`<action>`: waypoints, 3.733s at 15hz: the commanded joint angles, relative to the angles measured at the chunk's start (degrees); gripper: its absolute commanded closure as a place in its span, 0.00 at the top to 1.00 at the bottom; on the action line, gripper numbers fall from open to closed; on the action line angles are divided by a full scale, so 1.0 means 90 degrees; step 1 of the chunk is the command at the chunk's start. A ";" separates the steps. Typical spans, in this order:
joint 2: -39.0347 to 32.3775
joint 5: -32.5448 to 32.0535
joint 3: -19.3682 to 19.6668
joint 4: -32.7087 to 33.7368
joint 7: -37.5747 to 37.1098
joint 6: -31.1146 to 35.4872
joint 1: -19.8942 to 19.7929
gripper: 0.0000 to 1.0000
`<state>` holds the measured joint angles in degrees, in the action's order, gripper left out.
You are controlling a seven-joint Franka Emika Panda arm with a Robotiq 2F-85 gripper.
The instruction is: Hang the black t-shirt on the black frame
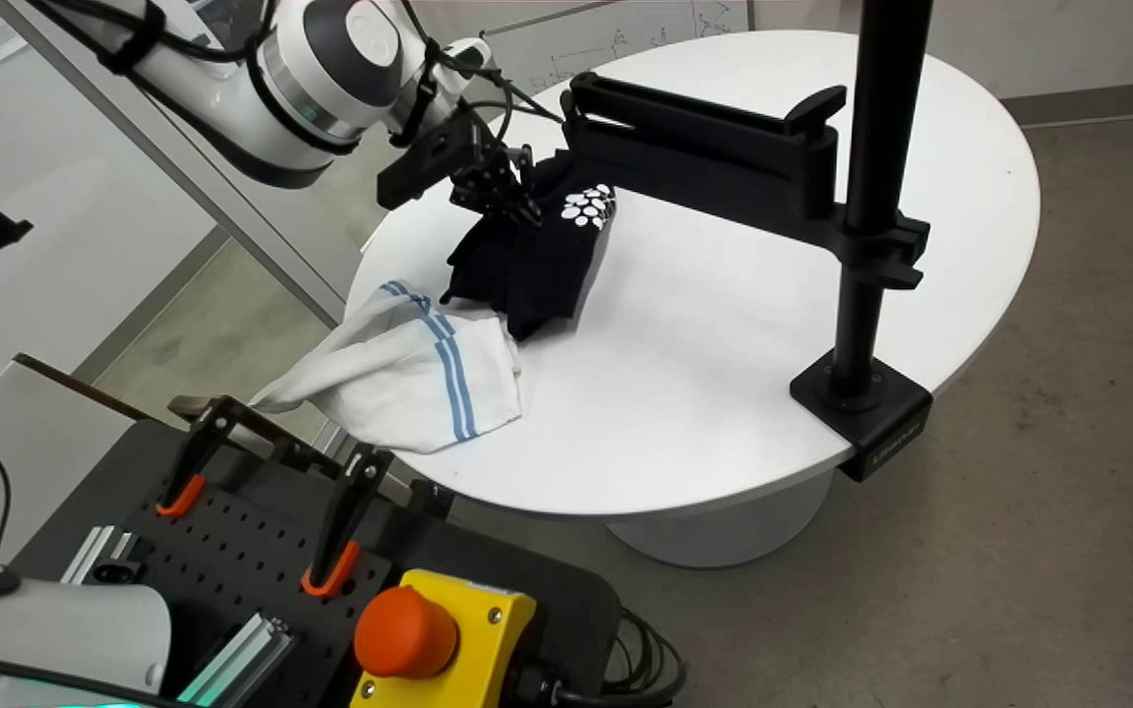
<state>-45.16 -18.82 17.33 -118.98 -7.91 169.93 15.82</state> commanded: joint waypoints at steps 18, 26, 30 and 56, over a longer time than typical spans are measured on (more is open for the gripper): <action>0.2834 -0.0389 0.0463 -0.2369 -0.0093 0.0154 0.0894 0.02; 0.4282 -0.1012 0.0768 -0.3029 -0.0307 -0.0098 0.1451 0.02; 0.4795 -0.1367 0.0818 -0.3135 -0.0516 -0.0273 0.1493 0.02; 0.7786 -0.0088 -0.1565 -0.4464 0.0475 -0.0970 -0.2046 0.02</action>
<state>19.48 -22.80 4.53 -156.09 -6.69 161.76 -0.05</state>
